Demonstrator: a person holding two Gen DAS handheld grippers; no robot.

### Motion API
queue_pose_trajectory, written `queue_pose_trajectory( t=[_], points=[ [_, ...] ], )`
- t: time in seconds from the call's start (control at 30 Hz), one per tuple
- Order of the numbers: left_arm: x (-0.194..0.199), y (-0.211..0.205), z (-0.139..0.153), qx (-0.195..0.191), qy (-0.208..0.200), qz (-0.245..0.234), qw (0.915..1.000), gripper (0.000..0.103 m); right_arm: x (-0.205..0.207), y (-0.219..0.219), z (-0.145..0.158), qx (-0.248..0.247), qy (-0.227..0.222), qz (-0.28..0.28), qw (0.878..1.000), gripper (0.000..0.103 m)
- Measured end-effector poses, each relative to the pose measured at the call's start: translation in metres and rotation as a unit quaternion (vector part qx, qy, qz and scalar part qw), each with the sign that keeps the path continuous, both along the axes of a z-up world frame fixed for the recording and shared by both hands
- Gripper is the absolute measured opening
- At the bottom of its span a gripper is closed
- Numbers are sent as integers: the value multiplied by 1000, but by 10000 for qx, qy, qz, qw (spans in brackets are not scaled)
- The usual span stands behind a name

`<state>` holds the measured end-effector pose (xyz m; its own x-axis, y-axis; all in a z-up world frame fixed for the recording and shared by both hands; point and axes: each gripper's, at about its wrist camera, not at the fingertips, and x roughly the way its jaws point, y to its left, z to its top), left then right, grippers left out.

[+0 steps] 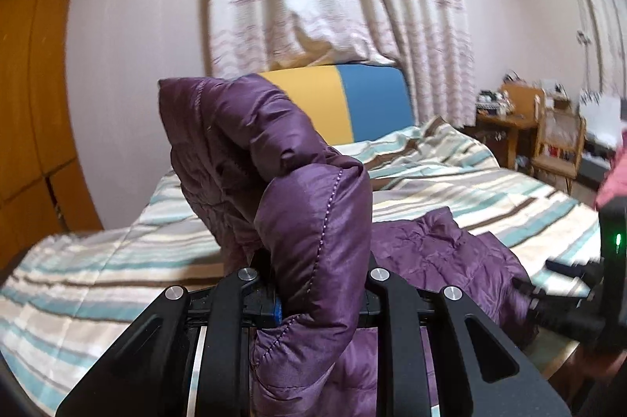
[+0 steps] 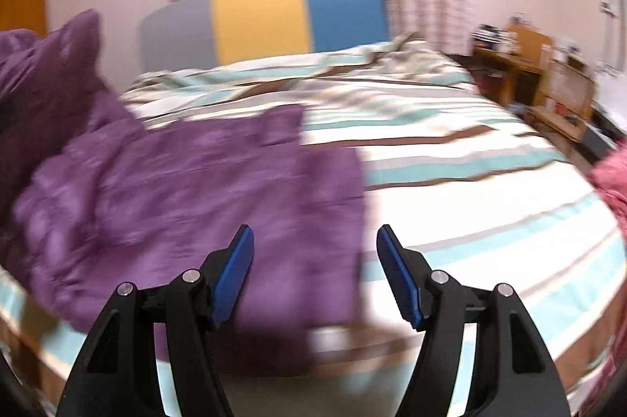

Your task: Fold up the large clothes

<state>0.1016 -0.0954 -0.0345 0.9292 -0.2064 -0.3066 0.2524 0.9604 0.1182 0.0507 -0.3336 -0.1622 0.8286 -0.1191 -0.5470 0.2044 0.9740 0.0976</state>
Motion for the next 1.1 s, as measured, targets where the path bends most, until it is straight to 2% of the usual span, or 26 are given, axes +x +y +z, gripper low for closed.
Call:
queue_pose_trajectory(
  t=[0.2, 0.4, 0.53, 0.63, 0.87, 0.97, 1.1],
  points=[
    [1, -36, -2, 280, -13, -360, 9990, 21, -15, -57, -4, 528, 22, -813, 9953, 67],
    [4, -70, -9, 354, 125, -827, 9959, 21, -22, -77, -7, 480, 127, -1149, 9921, 67],
    [6, -95, -24, 329, 458, -1225, 9909, 21, -21, -79, -10, 223, 229, -1408, 9895, 69],
    [7, -110, -38, 413, 688, -1371, 9873, 21, -19, -81, -13, 112, 285, -1457, 9889, 69],
    [11, -139, -65, 672, 940, -1604, 9803, 21, -18, -84, -16, 211, 295, -1445, 9888, 69],
    [13, -145, -75, 664, 1077, -1715, 9770, 21, -16, -85, -18, 253, 312, -1441, 9887, 69],
    [13, -143, -82, 410, 1253, -1950, 9719, 35, -15, -84, -22, 287, 355, -1421, 9888, 69]
  ],
)
